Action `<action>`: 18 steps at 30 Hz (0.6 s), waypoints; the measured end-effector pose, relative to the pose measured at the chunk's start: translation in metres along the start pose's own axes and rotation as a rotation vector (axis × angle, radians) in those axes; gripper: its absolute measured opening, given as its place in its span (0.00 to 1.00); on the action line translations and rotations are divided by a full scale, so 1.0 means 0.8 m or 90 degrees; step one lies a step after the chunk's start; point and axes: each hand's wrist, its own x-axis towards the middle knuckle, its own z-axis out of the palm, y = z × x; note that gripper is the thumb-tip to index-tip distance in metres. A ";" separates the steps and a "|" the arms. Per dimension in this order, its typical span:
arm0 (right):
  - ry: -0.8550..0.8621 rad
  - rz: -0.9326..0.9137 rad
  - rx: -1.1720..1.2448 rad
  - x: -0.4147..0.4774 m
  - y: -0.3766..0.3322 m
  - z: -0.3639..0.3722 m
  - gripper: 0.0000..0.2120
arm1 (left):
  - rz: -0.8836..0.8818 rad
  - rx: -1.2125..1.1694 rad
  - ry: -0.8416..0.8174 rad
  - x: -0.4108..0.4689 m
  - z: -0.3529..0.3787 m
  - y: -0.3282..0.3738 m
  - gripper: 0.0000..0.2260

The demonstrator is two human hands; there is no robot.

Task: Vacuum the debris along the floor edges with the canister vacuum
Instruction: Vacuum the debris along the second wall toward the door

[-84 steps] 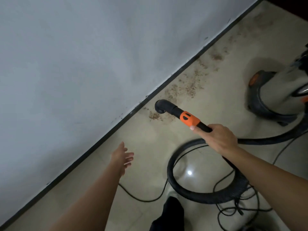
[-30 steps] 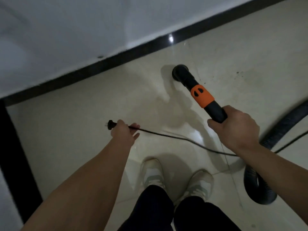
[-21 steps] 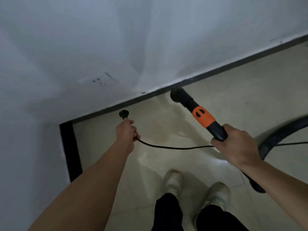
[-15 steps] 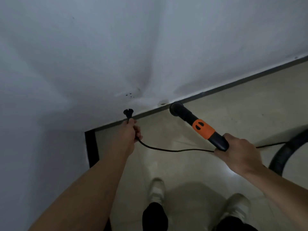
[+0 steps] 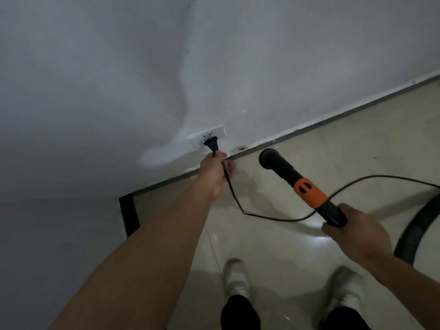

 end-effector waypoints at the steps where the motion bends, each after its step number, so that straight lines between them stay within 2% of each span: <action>1: 0.000 0.007 -0.004 -0.002 -0.001 0.002 0.12 | -0.001 -0.009 0.003 0.002 0.001 -0.001 0.10; 7: 0.008 0.014 -0.007 -0.006 -0.009 0.007 0.12 | 0.041 -0.061 0.049 0.007 0.002 -0.003 0.11; 18: -0.008 0.015 0.003 -0.008 -0.010 0.007 0.10 | 0.088 0.028 0.108 0.013 0.008 0.002 0.11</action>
